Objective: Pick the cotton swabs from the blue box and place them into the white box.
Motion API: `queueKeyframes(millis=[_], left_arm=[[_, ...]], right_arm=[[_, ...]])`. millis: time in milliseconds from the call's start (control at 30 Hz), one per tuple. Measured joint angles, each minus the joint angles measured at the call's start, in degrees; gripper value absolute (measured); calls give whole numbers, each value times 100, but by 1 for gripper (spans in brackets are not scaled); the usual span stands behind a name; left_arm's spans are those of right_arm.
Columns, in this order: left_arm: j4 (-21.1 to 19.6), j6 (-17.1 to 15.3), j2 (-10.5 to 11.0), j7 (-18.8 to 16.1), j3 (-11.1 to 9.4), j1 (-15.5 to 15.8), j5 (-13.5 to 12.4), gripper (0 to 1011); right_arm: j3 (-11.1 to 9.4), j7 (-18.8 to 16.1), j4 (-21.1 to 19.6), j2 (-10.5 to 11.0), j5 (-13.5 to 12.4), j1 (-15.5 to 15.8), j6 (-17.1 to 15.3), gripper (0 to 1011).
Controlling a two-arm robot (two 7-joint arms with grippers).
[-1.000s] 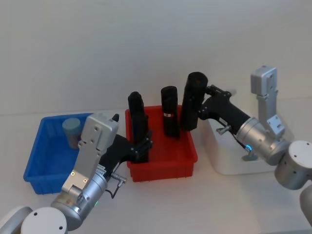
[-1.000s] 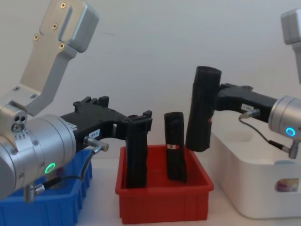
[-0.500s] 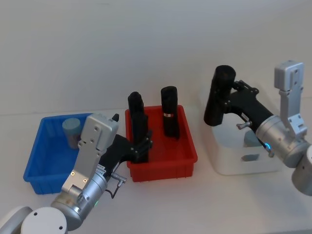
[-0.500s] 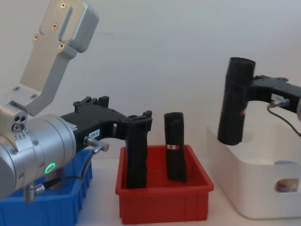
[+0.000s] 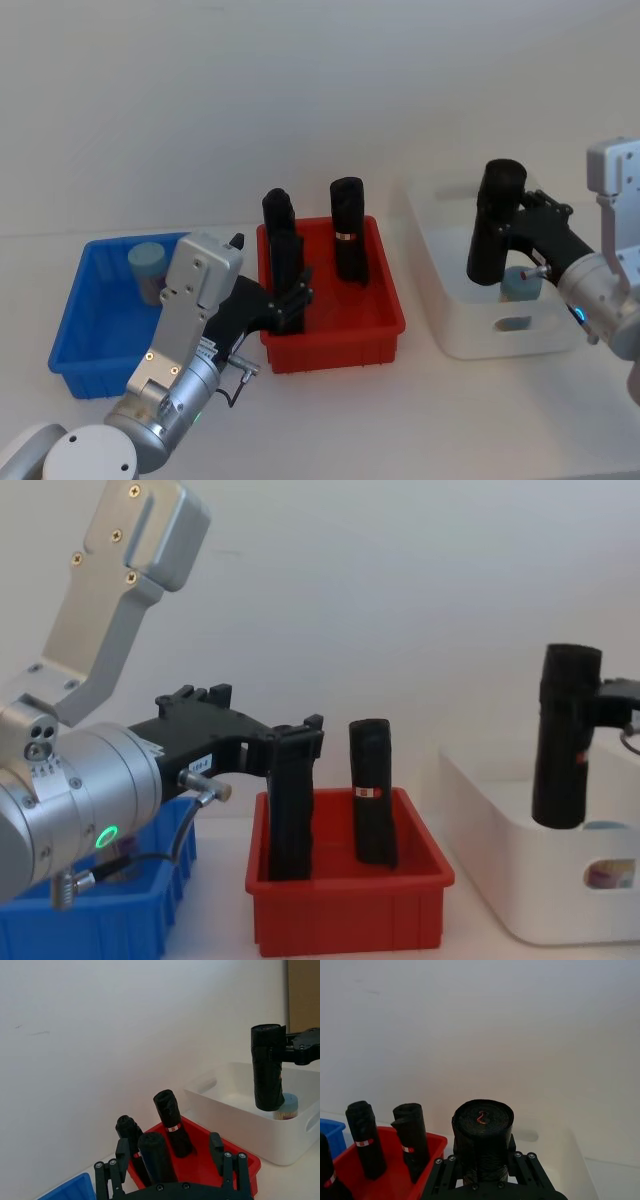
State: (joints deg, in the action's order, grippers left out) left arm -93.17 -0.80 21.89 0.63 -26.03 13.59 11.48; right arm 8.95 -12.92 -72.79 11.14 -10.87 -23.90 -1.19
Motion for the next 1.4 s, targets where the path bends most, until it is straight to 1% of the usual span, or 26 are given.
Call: queueKeyframes(millis=[333,400,433,567,700,767,800,867,900,967,1000,1400], left_arm=[[0,0,0,0,0,0,0,1004],[0,0,0,0,0,0,0,1004],[0,0,0,0,0,0,0,1004],[0,0,0,0,0,0,0,1004],[0,0,0,0,0,0,0,1004],[0,0,0,0,0,0,0,1004],[0,0,0,0,0,0,0,1004],[0,0,0,0,0,0,0,1004],[0,0,0,0,0,0,0,1004],[0,0,0,0,0,0,0,1004],[0,0,0,0,0,0,0,1004],[0,0,0,0,0,0,0,1004]], right_arm=[[-45,99,11,57,1,99,-306,456],[-50,102,33,65,-7,114,-343,476],[-54,103,45,71,-13,124,-365,522],[-61,99,68,80,-26,140,-390,619],[-65,76,83,89,-32,154,-389,756],[-67,66,85,92,-35,160,-381,793],[-68,57,85,94,-37,165,-369,845],[-69,43,84,98,-39,175,-347,882],[-71,39,82,99,-39,178,-339,917],[-72,32,74,102,-40,184,-324,941],[-74,26,64,106,-41,191,-306,991],[-106,0,-134,152,-57,287,-181,1002]])
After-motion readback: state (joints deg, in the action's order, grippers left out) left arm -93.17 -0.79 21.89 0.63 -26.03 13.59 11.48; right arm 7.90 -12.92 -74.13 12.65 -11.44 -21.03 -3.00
